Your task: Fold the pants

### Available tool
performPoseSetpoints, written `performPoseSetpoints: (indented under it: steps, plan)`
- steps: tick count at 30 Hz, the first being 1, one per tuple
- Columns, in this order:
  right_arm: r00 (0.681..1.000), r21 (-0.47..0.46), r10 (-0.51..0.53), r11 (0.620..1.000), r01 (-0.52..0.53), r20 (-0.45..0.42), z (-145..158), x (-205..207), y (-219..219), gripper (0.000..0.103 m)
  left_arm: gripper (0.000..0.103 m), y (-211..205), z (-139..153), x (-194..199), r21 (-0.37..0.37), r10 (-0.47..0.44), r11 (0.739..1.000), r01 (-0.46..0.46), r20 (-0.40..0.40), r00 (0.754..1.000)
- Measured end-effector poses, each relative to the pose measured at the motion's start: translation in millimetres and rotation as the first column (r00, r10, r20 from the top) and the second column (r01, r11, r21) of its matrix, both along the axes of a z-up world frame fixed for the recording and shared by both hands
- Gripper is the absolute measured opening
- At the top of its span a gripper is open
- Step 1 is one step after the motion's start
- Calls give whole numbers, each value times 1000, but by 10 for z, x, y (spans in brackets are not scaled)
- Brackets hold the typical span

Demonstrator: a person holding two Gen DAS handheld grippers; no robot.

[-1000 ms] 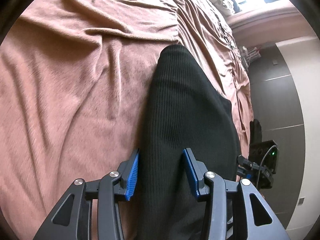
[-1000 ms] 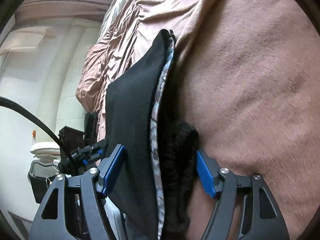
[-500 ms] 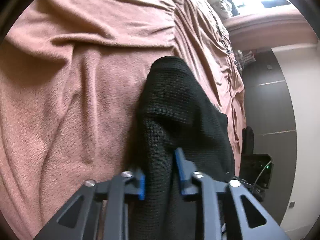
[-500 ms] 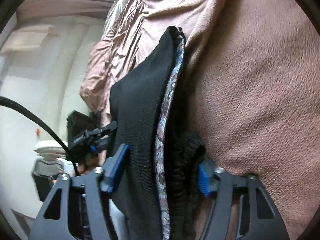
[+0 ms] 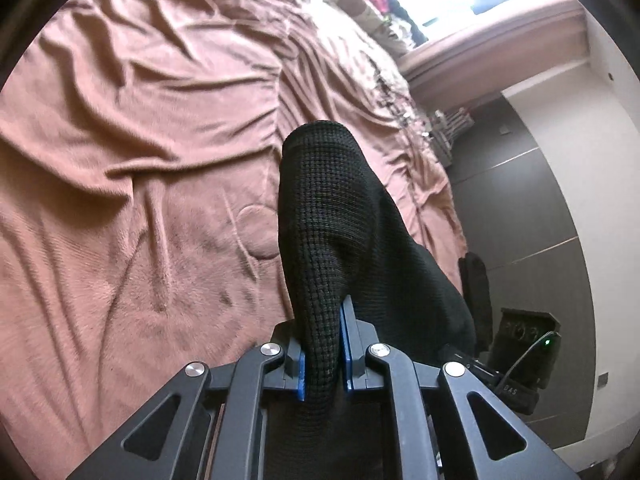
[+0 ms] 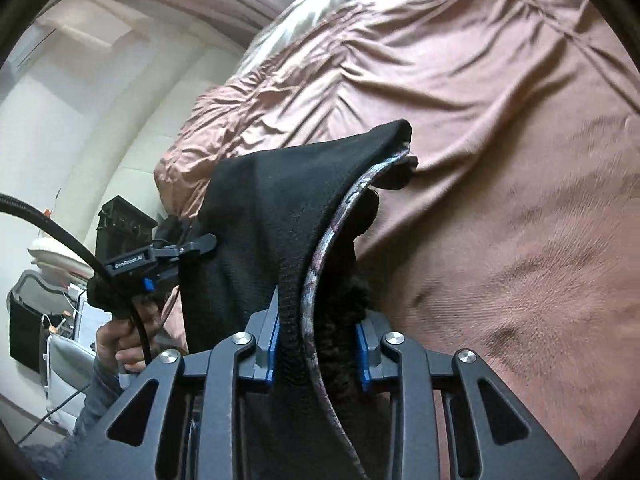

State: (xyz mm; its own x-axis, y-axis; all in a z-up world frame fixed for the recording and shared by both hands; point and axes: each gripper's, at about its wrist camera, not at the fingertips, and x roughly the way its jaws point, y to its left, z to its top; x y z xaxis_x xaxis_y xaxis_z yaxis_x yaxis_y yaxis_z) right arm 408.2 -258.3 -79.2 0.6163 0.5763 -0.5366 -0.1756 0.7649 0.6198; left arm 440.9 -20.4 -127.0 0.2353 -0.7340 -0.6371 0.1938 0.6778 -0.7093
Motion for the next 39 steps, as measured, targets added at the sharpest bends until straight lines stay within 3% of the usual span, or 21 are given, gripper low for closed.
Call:
performPoseSetpoints:
  steps: [9, 22, 39]
  plan:
    - [992, -44, 19, 999, -14, 128, 398, -571, 166, 25, 13, 251, 642, -269, -31, 39, 999, -36, 119, 992]
    - [958, -112, 82, 992, -53, 275, 933, -1064, 610, 25, 13, 747, 1395, -647, -38, 99, 995, -92, 275, 956]
    - [913, -156, 224, 971, -180, 342, 1233, -848, 1463, 25, 13, 1831, 1876, -1011, -43, 247, 967, -249, 367, 897]
